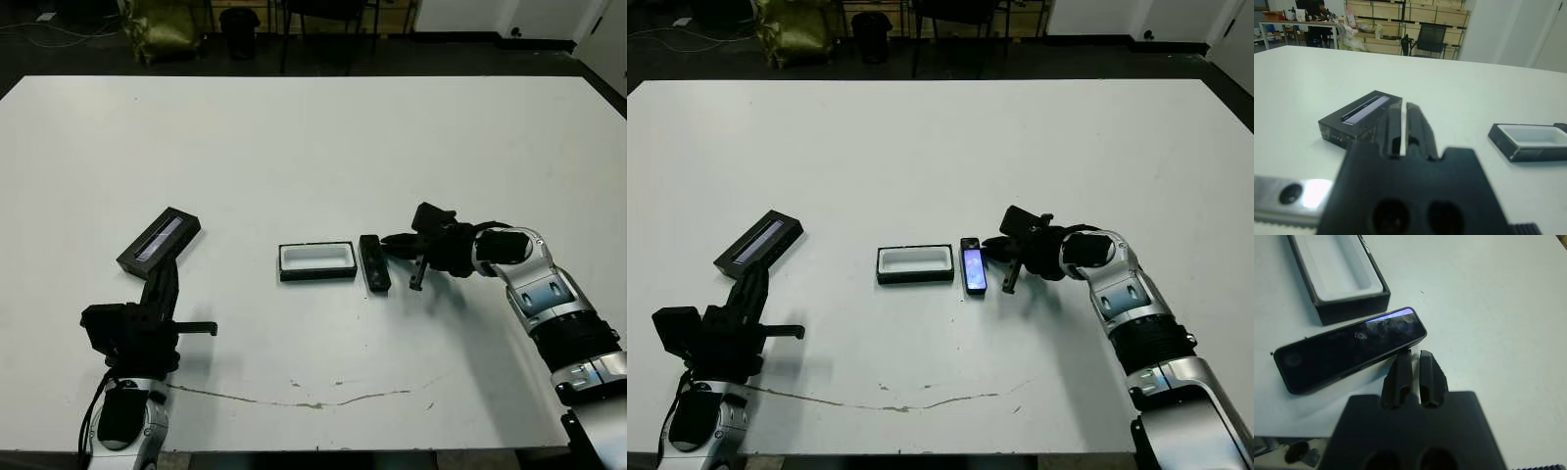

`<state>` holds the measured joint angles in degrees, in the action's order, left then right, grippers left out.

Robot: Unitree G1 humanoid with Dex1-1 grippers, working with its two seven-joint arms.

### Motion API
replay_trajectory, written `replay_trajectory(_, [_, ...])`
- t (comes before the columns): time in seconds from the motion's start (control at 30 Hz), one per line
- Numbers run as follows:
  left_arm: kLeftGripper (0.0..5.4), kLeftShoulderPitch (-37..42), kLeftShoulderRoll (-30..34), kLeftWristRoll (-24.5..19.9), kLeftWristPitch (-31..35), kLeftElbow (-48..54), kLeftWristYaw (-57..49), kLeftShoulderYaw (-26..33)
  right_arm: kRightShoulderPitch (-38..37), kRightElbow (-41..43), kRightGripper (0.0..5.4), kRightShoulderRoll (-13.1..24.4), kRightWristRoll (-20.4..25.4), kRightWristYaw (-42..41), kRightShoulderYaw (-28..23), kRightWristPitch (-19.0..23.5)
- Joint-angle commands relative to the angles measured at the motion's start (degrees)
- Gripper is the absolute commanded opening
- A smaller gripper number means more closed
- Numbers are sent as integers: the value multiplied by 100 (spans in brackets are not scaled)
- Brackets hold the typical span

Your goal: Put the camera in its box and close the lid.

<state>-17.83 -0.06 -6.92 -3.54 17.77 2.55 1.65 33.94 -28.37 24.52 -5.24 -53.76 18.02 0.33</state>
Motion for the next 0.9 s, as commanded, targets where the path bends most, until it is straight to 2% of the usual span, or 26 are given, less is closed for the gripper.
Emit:
replay_trajectory(0.03, [2, -73, 8, 29, 69, -70, -3, 3, -23, -241, 0, -83, -118, -44, 128, 139])
replay_trajectory(0.43, [2, -93, -10, 4, 126, -48, -14, 11, 158, -697, 0, -327, -163, -57, 234, -154])
replay_trajectory(0.67, [2, -71, 11, -18, 43, -106, 42, 25, 222, -787, 0, -370, -222, -2, 269, -144])
replay_trajectory(0.9, [2, -99, -17, 79, 234, 38, -75, -14, 338, -920, 0, -406, -208, -8, 245, -182])
